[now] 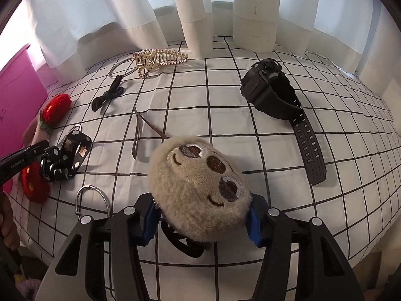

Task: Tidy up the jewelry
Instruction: 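Reach the left tool to the pink headband while the right tool reaches the sloth keychain, then grasp and lift the headband with left tool while right tool lifts sloth keychain toward tub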

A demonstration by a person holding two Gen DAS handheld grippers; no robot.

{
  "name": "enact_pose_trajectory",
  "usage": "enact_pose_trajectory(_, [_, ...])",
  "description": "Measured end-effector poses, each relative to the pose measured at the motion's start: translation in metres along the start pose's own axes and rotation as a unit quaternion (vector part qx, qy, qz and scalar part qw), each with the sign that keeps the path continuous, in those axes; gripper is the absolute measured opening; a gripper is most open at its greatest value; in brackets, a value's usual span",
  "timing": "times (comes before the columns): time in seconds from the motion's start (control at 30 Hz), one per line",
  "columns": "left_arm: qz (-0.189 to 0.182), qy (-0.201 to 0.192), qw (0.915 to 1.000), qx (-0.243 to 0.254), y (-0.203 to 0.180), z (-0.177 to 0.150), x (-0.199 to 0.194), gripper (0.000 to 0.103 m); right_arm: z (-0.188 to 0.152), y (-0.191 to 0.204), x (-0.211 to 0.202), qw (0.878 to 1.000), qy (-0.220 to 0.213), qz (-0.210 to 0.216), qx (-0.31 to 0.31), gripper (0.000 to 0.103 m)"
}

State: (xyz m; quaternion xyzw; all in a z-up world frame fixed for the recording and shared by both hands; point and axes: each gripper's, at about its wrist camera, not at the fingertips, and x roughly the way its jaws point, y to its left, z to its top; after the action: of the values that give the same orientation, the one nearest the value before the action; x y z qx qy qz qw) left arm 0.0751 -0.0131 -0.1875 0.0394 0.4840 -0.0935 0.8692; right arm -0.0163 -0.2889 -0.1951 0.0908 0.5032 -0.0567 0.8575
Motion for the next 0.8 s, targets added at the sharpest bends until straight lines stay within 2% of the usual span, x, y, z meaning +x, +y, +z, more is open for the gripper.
enact_pose_trajectory(0.4, [-0.007,-0.074,0.9973,0.002,-0.018,0.006,-0.068,0.009,0.013,-0.003,-0.042,0.999,-0.040,0.029,-0.006,0.054])
enact_pose_trajectory(0.8, [-0.020,-0.151,0.9882,-0.012,-0.048,0.018,-0.176,0.009,0.053,-0.002,-0.123,0.991,-0.105,0.074,-0.043,0.054])
